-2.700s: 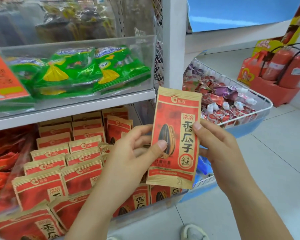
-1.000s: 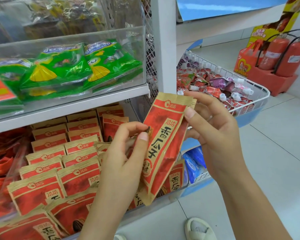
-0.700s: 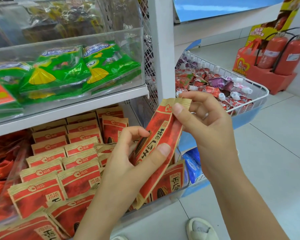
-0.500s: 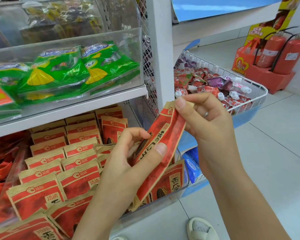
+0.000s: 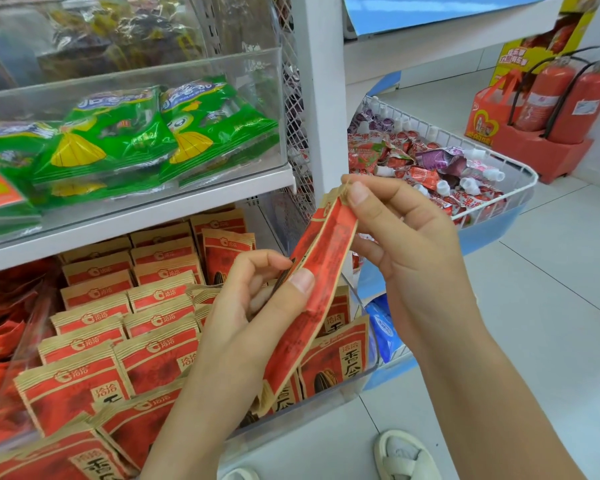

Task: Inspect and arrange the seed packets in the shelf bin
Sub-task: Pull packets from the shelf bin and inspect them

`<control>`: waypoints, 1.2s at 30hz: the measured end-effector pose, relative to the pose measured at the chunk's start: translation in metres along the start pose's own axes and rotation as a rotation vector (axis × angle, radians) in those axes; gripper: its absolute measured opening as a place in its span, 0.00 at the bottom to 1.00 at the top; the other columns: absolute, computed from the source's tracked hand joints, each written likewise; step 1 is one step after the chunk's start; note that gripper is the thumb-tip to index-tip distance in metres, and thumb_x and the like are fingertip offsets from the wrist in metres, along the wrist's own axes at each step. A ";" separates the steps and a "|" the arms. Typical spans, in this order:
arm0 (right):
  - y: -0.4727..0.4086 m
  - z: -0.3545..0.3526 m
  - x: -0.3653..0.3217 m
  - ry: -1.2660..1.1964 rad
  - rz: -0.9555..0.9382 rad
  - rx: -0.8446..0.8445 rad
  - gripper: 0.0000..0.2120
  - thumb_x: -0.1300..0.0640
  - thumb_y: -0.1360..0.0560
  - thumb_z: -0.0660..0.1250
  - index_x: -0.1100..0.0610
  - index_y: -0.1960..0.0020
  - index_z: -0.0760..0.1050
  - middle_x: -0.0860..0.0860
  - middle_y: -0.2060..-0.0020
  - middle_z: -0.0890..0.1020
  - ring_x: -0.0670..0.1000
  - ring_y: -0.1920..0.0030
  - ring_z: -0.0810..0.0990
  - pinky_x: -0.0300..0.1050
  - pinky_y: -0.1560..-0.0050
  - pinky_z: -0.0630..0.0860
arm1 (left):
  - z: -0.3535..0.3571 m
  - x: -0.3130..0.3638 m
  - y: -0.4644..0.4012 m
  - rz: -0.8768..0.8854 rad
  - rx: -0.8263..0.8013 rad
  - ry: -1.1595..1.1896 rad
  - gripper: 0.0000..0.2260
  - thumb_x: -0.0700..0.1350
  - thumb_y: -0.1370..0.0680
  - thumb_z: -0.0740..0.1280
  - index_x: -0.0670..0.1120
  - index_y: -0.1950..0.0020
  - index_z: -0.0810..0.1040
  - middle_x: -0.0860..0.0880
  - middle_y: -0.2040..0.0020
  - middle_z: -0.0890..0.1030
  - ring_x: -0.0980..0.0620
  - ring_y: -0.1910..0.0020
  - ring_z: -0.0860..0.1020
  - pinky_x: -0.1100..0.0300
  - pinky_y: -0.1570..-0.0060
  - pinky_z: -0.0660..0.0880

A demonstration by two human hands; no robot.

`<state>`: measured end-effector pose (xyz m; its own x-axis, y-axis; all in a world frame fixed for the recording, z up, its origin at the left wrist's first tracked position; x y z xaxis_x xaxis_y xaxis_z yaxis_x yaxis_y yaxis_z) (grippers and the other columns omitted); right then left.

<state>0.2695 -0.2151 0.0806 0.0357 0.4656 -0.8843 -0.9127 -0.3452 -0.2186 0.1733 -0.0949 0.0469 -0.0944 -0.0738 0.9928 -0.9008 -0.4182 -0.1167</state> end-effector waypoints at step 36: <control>0.024 0.024 0.023 0.213 0.124 -0.522 0.20 0.53 0.37 0.72 0.64 0.53 0.72 0.40 0.58 0.84 0.42 0.57 0.83 0.33 0.55 0.77 | -0.014 0.002 -0.003 0.087 0.048 0.268 0.34 0.55 0.38 0.76 0.39 0.39 0.71 0.44 0.45 0.84 0.46 0.41 0.80 0.53 0.43 0.77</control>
<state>0.2387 -0.1929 0.0647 0.0714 0.2401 -0.9681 -0.5950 -0.7687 -0.2346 0.1698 -0.0815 0.0493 -0.2848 0.1280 0.9500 -0.8640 -0.4636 -0.1966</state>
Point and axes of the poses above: each hand's wrist, its own y-axis away from the middle knuckle, its own z-axis out of the palm, x = y × z, the point moved 6 cm from there along -y, towards the middle knuckle
